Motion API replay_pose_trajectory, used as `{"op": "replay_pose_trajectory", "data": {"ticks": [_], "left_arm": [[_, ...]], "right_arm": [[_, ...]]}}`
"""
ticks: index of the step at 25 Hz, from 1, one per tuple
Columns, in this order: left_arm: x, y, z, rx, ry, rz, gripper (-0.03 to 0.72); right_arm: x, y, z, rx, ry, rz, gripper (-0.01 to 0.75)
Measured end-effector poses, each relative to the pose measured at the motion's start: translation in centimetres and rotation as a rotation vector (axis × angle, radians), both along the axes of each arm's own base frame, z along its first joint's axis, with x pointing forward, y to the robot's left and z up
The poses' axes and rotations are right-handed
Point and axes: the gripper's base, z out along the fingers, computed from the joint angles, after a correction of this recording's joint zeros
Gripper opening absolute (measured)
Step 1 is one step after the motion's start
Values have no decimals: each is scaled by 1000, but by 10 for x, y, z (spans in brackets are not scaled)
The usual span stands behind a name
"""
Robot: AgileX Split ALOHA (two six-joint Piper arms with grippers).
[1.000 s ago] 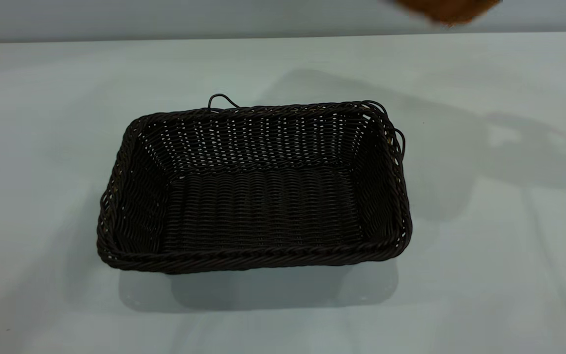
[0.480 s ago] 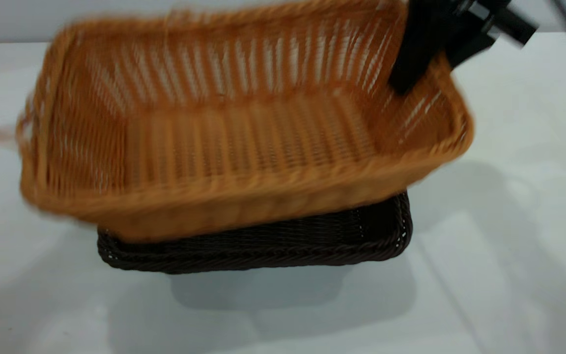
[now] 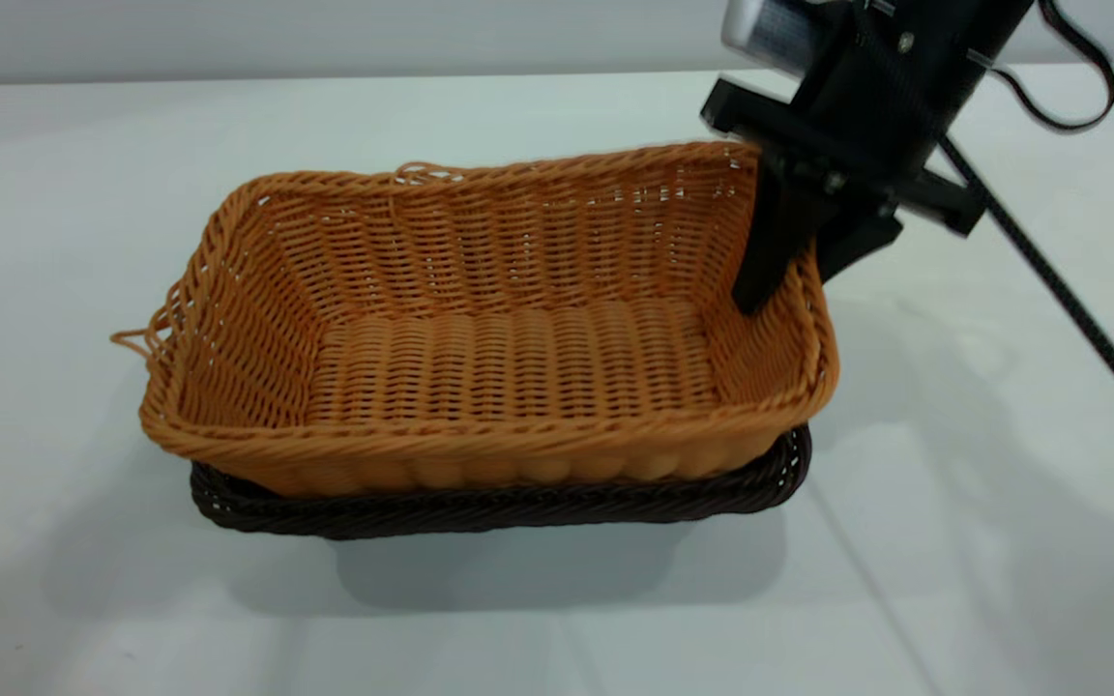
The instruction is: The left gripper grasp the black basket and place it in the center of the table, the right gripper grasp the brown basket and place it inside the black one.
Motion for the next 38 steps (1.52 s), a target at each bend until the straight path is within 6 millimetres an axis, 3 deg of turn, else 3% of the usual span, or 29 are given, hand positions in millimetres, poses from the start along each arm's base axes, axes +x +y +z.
{"op": "replay_pose_trajectory", "data": {"ticks": [6, 11, 15, 22, 25, 29, 34, 38], "left_arm": [[0, 0, 0, 0, 0, 0, 347], [0, 0, 0, 0, 0, 0, 347], [0, 0, 0, 0, 0, 0, 347], [0, 0, 0, -18, 9, 25, 347], [-3, 2, 3, -62, 20, 79, 347], [-21, 10, 17, -186, 23, 208, 347], [-58, 34, 43, -364, -33, 411, 347], [-87, 59, 61, -467, -125, 574, 347]], "right_arm": [[3, 0, -8, -6, 8, -46, 118], [2, 2, -2, 26, -10, -2, 321], [1, 3, 20, 54, -6, 126, 479], [23, -5, 80, -94, -144, 212, 524], [22, -13, 116, -170, -225, 180, 524], [0, -22, 193, -158, -399, 147, 524], [-68, -42, 306, -109, -689, 100, 523], [-141, -68, 359, -125, -881, 72, 523]]}}
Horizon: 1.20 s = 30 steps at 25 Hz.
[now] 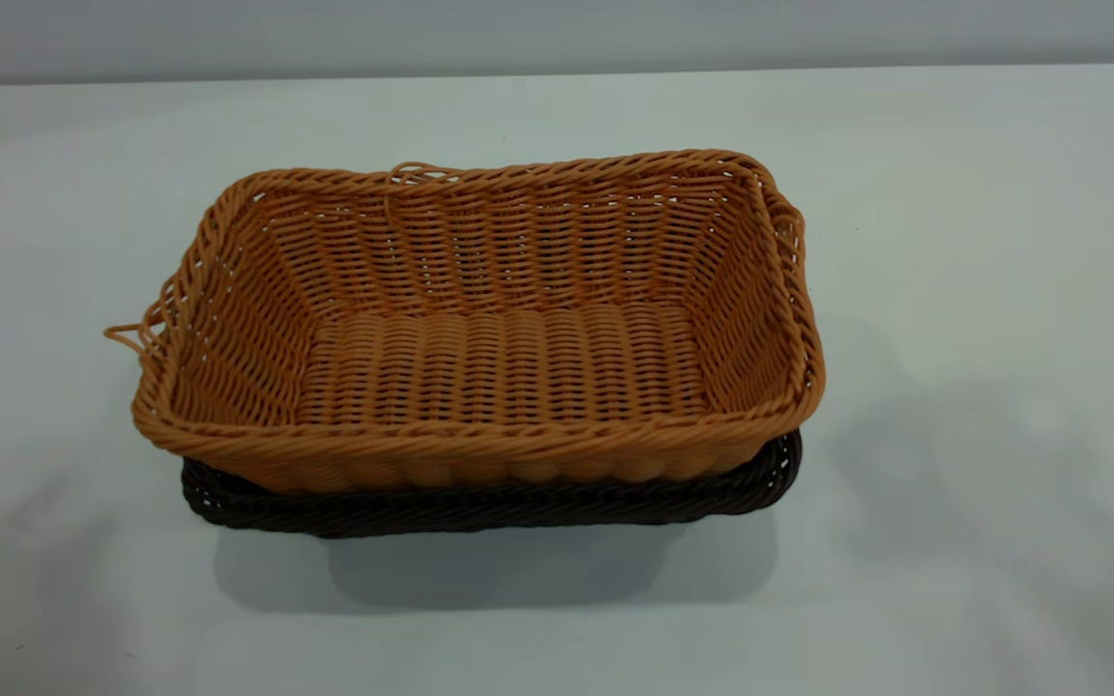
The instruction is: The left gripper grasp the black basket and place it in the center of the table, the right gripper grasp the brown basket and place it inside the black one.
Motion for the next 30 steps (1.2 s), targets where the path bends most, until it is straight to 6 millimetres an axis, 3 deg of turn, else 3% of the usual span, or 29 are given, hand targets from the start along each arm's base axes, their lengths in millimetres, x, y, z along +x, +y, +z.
{"op": "replay_pose_trajectory", "data": {"ticks": [3, 6, 9, 14, 16, 20, 26, 30], "left_arm": [[-18, 11, 8, -80, -37, 72, 347], [-30, 17, 4, -121, -32, 99, 347], [-35, 20, -14, -125, 19, 121, 347], [-40, 22, -67, -116, 171, 181, 347], [-44, 23, -90, -128, 235, 214, 347], [-53, 24, -141, -151, 387, 284, 347], [-78, 29, -219, -158, 598, 351, 347], [-98, 35, -253, -171, 653, 365, 347]], "right_arm": [[-52, -21, 10, -17, -82, -59, 523], [-95, -40, -2, -43, -117, -118, 523], [-127, -53, -32, -73, -98, -154, 523], [-165, -65, -107, -87, -48, -175, 523], [-174, -67, -137, -89, -33, -179, 523], [-181, -69, -173, -78, -50, -184, 523], [-181, -68, -176, -56, -52, -180, 523], [-184, -65, -183, -60, -6, -135, 523]]}}
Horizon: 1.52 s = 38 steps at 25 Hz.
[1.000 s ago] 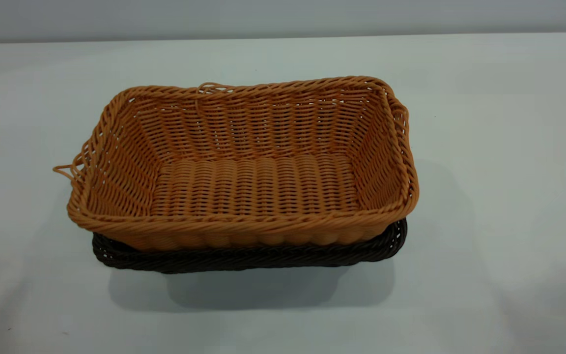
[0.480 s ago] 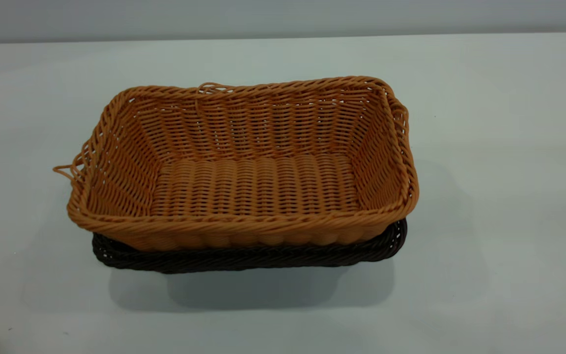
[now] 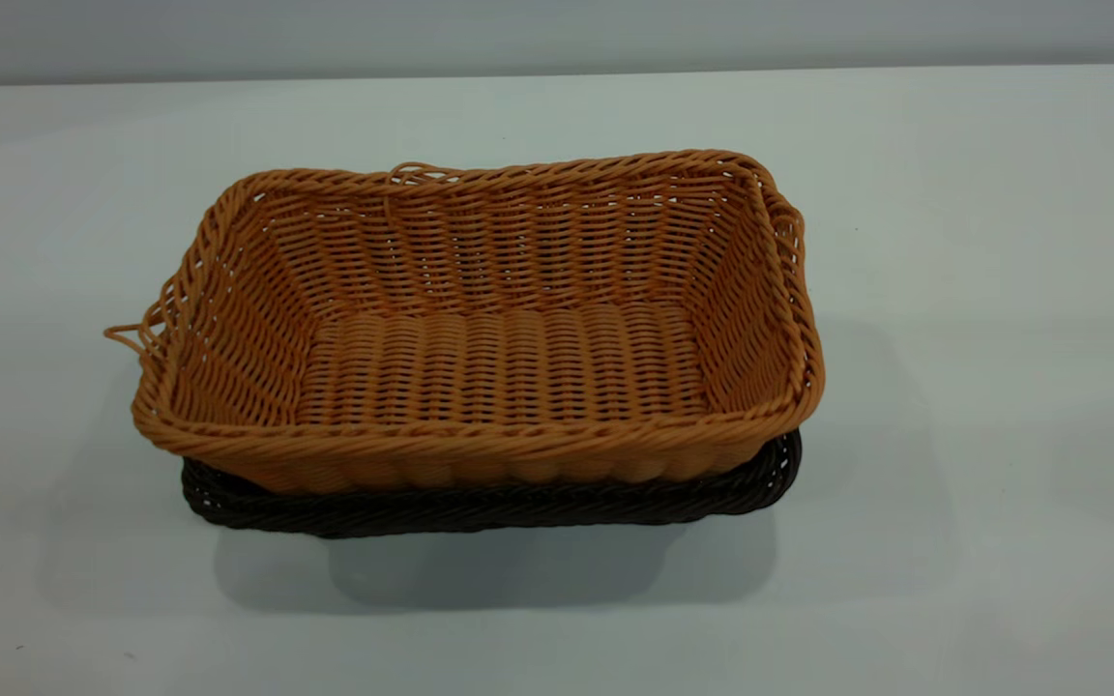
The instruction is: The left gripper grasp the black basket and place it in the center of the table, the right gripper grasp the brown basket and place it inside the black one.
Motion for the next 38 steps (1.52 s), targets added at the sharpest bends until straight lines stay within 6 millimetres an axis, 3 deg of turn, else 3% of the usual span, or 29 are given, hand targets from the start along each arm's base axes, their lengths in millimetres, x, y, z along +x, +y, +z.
{"op": "replay_pose_trajectory", "data": {"ticks": [11, 21, 25, 31, 38], "left_arm": [[-35, 14, -2, -127, -199, 2, 347], [-50, 21, -7, -194, -341, -1, 347], [-51, 21, -7, -194, -342, -1, 347], [-50, 21, -7, -192, -343, 4, 347], [-51, 22, -8, -141, -377, 274, 347]], "right_arm": [[0, 1, -2, 4, 5, 9, 523], [-1, 1, -1, 6, -4, 11, 523], [-11, -4, 2, 33, -86, -65, 523], [-43, -9, 4, 73, -311, -189, 523], [-45, -8, 4, 84, -305, -181, 523]]}}
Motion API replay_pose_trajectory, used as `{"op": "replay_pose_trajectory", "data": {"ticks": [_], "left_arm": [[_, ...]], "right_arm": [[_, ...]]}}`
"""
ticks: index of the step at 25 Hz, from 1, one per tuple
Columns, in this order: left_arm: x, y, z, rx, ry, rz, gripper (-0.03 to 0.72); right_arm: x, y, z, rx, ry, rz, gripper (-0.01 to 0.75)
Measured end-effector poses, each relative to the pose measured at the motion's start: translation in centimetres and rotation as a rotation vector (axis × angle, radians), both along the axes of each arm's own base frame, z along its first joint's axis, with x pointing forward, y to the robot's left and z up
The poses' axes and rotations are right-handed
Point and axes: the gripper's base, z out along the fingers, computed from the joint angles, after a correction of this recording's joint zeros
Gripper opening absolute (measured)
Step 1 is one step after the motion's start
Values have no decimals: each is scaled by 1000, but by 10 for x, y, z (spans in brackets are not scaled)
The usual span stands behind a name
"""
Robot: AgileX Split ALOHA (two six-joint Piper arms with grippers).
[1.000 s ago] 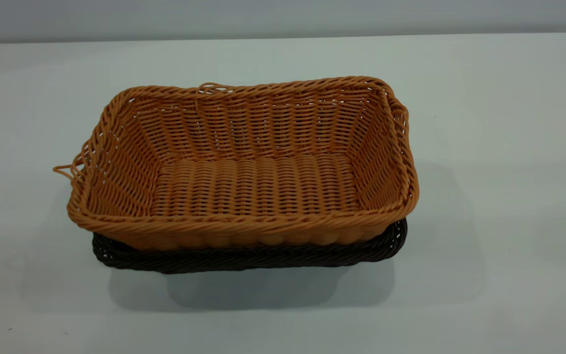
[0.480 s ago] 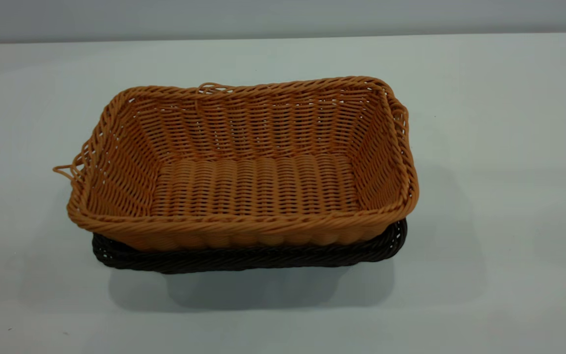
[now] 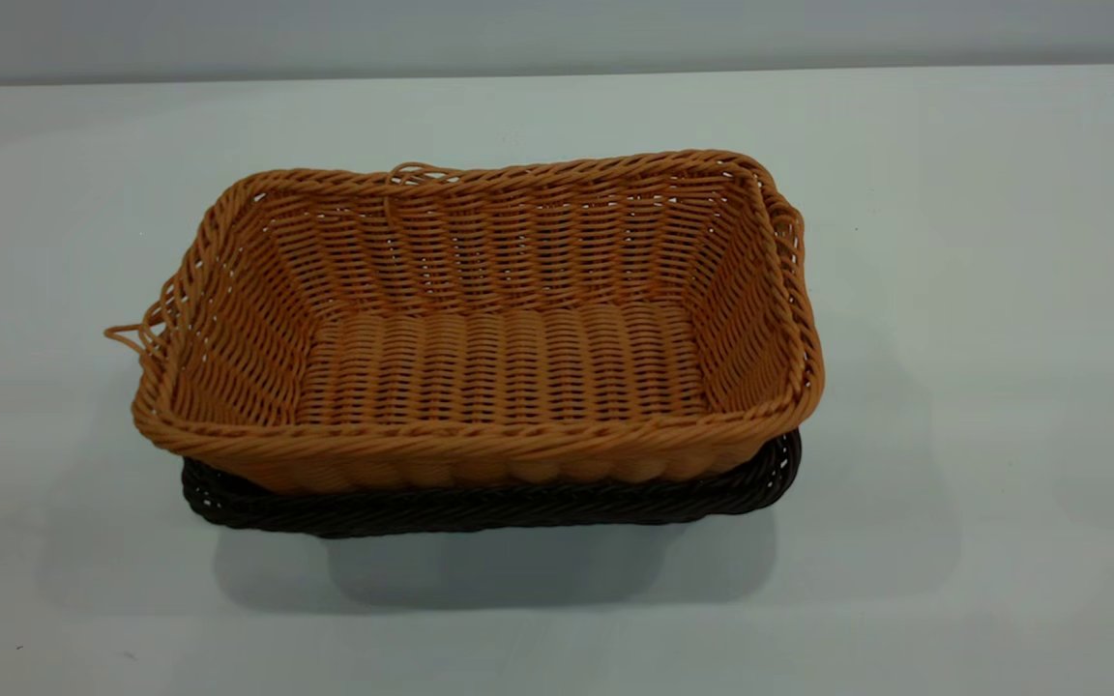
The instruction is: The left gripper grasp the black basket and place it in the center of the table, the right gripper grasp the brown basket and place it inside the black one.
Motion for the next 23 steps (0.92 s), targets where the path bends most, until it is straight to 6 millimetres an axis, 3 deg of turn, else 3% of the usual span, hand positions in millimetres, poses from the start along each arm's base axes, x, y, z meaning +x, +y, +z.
{"op": "replay_pose_trajectory", "data": {"ticks": [7, 23], "left_arm": [[-17, 0, -1, -7, -120, 197, 347], [-17, -1, -1, -6, -121, 204, 347]], "right_arm": [[0, 0, 0, 0, 0, 1, 523], [0, 1, 0, 6, 0, 5, 523]]}}
